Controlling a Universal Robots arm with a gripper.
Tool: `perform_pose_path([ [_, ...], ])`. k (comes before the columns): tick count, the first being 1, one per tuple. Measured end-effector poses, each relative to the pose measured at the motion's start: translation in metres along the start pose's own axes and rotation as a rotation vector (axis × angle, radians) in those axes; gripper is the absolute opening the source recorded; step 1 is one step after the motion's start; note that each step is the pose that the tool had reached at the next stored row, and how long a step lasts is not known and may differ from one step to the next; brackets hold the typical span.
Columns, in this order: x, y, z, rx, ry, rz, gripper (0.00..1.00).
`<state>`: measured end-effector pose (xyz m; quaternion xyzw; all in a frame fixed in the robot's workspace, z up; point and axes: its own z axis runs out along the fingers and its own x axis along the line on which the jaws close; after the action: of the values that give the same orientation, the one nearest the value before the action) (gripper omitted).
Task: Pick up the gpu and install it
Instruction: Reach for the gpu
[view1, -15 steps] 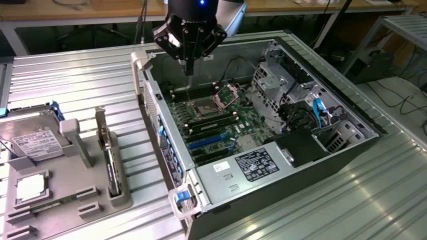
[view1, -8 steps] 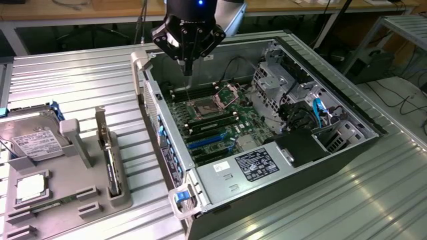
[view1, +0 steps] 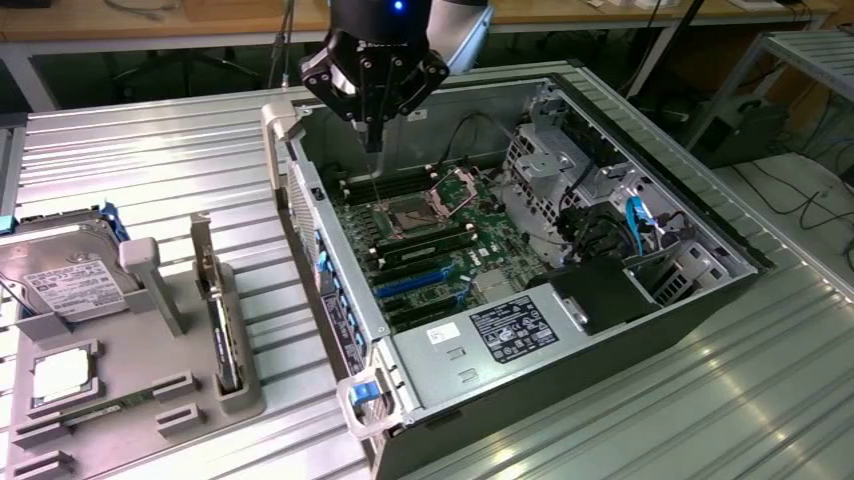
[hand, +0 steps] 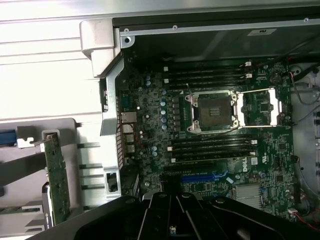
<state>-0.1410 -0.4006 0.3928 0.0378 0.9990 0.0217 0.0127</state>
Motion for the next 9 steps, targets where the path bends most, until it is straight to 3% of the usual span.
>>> perform_pose_path([
  [9,0.0026,-0.0009,0.0002,0.0001,0.0010,0.000,0.11],
])
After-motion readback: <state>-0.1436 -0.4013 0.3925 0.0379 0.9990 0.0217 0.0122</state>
